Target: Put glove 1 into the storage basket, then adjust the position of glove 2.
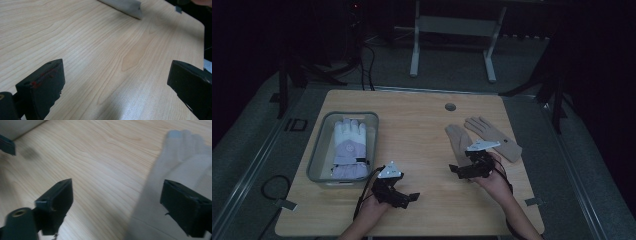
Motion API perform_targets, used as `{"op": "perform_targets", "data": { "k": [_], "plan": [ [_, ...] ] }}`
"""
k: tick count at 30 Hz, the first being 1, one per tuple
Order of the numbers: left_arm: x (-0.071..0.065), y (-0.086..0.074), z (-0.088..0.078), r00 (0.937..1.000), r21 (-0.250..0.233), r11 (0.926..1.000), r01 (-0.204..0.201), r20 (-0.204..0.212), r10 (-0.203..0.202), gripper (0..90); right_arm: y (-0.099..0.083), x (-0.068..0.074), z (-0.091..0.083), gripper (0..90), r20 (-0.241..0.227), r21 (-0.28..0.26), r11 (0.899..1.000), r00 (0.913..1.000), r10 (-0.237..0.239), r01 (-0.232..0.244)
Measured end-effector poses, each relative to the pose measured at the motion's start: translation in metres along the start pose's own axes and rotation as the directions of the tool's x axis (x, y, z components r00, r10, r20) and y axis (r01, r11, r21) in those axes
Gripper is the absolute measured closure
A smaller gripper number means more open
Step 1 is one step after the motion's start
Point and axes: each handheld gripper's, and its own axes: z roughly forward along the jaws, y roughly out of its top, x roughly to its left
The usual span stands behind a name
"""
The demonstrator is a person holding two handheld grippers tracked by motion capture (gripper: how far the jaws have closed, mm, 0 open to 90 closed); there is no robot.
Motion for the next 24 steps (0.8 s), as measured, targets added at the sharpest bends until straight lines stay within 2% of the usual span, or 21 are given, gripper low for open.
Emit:
{"op": "perform_targets", "data": {
  "k": [4, 6, 8, 11, 13, 14, 15, 17, 19, 20, 24],
  "plan": [
    [-0.002, -0.004, 0.001, 0.9994, -0.005, 0.9995, -0.031, -0.017, 0.031, 1.4, -0.006, -0.009, -0.003, 14.5, 0.014, 0.0, 1.0, 0.9999, -0.003, 0.003],
    [-0.002, -0.005, 0.001, 0.9983, -0.004, 0.9988, -0.048, -0.034, 0.048, 1.4, -0.011, -0.015, -0.006, 18.0, 0.033, 0.009, 1.0, 0.9994, -0.014, 0.013],
    [-0.001, -0.007, 0.0, 0.997, -0.021, 0.9981, -0.058, -0.053, 0.056, 1.4, -0.013, -0.02, -0.008, 21.5, 0.038, 0.002, 1.0, 0.9992, -0.007, 0.007],
    [0.0, -0.008, 0.0, 0.997, -0.032, 0.9978, -0.059, -0.052, 0.057, 1.4, -0.014, -0.025, -0.009, 22.7, 0.037, -0.007, 1.0, 0.9993, 0.0, 0.0],
    [0.0, -0.009, -0.001, 0.9963, -0.04, 0.9972, -0.064, -0.06, 0.062, 1.4, -0.012, -0.032, -0.011, 27.0, 0.036, -0.025, 1.0, 0.9994, 0.0, 0.001],
    [0.0, -0.009, -0.001, 0.9963, -0.041, 0.9969, -0.067, -0.057, 0.064, 1.4, -0.012, -0.032, -0.011, 27.0, 0.036, -0.025, 1.0, 0.9994, 0.0, 0.001],
    [-0.001, -0.009, -0.001, 0.9958, -0.045, 0.9963, -0.073, -0.059, 0.071, 1.5, -0.009, -0.036, -0.009, 31.5, 0.043, -0.027, 1.0, 0.999, -0.007, 0.008],
    [-0.001, -0.01, -0.002, 0.9959, -0.053, 0.9957, -0.076, -0.053, 0.074, 1.5, -0.006, -0.04, -0.008, 35.0, 0.043, -0.023, 1.0, 0.9991, -0.007, 0.008],
    [-0.001, -0.01, -0.002, 0.9957, -0.055, 0.9953, -0.08, -0.052, 0.077, 1.4, -0.004, -0.042, -0.007, 36.0, 0.044, -0.027, 1.0, 0.999, -0.01, 0.012],
    [-0.002, -0.01, -0.002, 0.9953, -0.056, 0.9949, -0.083, -0.053, 0.08, 1.4, 0.001, -0.047, -0.004, 41.9, 0.061, -0.02, 1.0, 0.9979, -0.019, 0.02],
    [-0.001, -0.01, -0.003, 0.9958, -0.063, 0.9949, -0.079, -0.05, 0.076, 1.5, 0.009, -0.054, 0.003, 43.0, 0.06, -0.012, 0.999, 0.9978, -0.028, 0.029]
  ]
}}
